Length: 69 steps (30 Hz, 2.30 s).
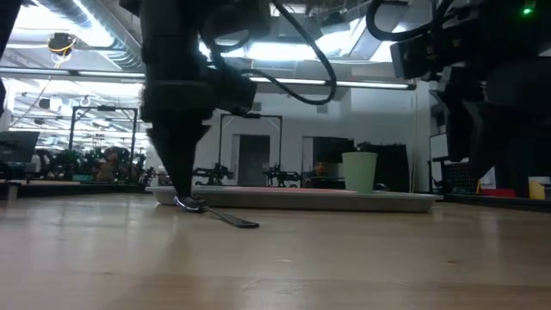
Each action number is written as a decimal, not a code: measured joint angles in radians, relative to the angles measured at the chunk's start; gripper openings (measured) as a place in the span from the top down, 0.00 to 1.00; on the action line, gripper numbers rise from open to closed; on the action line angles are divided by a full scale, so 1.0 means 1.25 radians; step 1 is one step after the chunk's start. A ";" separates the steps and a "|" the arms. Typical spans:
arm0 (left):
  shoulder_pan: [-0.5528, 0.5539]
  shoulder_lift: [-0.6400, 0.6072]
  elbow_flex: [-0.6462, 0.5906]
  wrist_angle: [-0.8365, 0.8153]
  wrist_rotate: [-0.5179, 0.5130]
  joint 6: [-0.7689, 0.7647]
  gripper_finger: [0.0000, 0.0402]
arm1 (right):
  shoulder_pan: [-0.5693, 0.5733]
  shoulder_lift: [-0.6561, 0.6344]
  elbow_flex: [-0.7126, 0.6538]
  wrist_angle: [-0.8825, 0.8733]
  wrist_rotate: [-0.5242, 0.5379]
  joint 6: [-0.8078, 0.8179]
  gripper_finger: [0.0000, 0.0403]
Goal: Pick and place plate/cup/fork/spoon on tray
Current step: Put the black spoon on the blue tray on the left side of the orange plate
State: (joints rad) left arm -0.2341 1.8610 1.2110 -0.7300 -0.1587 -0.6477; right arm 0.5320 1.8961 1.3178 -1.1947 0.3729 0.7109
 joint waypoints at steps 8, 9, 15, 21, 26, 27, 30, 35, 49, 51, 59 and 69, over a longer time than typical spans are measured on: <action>0.002 0.000 0.000 0.175 -0.001 -0.032 1.00 | 0.000 0.000 0.000 -0.002 0.001 -0.007 0.51; -0.001 0.001 0.000 0.200 0.016 -0.003 1.00 | 0.000 0.000 0.000 -0.005 0.001 -0.008 0.51; -0.008 0.046 0.001 0.261 0.021 0.008 1.00 | 0.000 0.000 0.001 -0.007 0.002 -0.010 0.51; -0.005 0.077 0.002 0.253 0.026 -0.002 1.00 | 0.000 0.000 0.001 -0.007 0.002 -0.010 0.51; -0.011 0.076 0.005 0.179 0.059 -0.015 1.00 | 0.000 0.000 0.001 -0.007 0.005 -0.010 0.51; -0.012 0.068 0.004 0.152 0.069 -0.017 1.00 | 0.000 0.000 0.001 -0.006 0.011 -0.010 0.51; -0.015 0.051 0.001 0.088 0.095 -0.019 1.00 | 0.001 0.000 0.001 -0.006 0.021 -0.010 0.51; -0.026 0.018 -0.002 -0.012 0.120 -0.035 1.00 | 0.001 0.000 0.001 -0.007 0.022 -0.010 0.51; -0.062 -0.033 0.001 -0.264 0.055 -0.088 1.00 | 0.001 0.000 0.001 0.002 0.042 -0.010 0.51; -0.057 -0.057 -0.001 -0.334 0.067 -0.088 1.00 | 0.001 0.000 0.001 0.006 0.043 -0.010 0.51; -0.076 -0.090 -0.038 -0.435 0.156 -0.084 1.00 | 0.001 0.000 -0.011 0.014 0.044 -0.008 0.51; -0.136 -0.086 -0.065 -0.571 -0.106 0.283 1.00 | 0.001 0.000 -0.015 0.022 0.051 -0.010 0.51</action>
State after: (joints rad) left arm -0.4037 1.7538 1.1299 -1.4432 -0.2918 -0.2936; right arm 0.5331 1.8961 1.2995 -1.1668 0.4370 0.6987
